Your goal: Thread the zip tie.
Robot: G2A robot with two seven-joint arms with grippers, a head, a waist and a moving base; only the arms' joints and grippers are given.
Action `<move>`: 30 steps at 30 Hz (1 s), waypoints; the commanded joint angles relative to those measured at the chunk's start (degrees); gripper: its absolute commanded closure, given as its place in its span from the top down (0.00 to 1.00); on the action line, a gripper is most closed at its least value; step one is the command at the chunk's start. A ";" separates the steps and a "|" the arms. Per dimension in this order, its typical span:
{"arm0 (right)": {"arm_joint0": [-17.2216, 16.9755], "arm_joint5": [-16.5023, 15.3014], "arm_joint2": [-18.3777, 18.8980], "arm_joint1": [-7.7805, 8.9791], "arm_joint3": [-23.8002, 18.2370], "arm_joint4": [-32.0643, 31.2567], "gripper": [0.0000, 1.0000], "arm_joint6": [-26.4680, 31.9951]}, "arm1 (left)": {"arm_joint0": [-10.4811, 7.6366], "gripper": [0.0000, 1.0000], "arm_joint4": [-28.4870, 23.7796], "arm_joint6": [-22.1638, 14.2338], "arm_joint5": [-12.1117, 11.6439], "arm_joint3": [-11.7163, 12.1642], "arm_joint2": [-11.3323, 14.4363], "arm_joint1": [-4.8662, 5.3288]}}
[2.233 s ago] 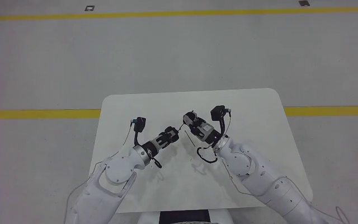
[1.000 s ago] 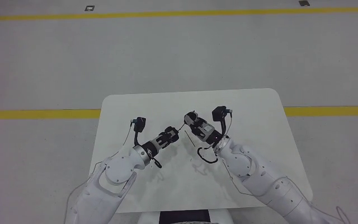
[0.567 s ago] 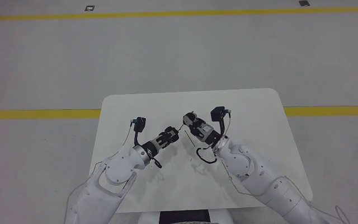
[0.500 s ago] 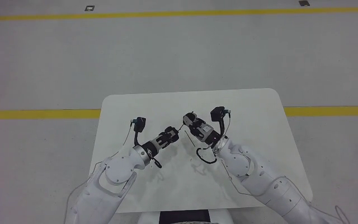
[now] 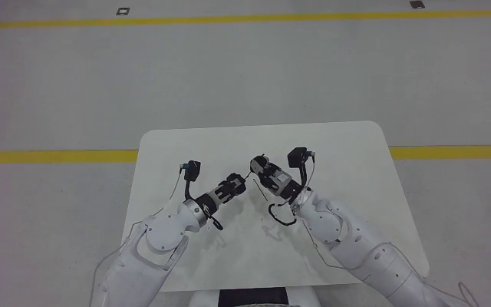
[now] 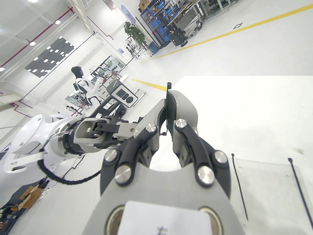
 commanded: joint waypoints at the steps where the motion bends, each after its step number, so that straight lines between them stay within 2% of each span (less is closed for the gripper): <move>1: -0.15 0.00 0.42 0.07 -0.20 -0.11 0.00 -0.06 | 0.03 0.00 0.07 0.27 0.07 0.00 -0.08 0.05; 14: -2.26 0.00 3.24 0.74 -2.28 -0.24 0.00 0.09 | 0.09 0.00 -0.01 0.92 0.04 -0.01 -0.17 0.36; 21: -1.92 0.00 2.65 0.52 -2.70 -0.07 0.00 0.14 | -0.12 0.00 -0.16 0.92 0.11 0.14 0.04 0.49; 30: -1.07 0.00 1.48 0.12 -1.01 0.15 0.00 0.38 | -0.25 0.00 -0.20 1.13 0.16 0.29 0.25 0.65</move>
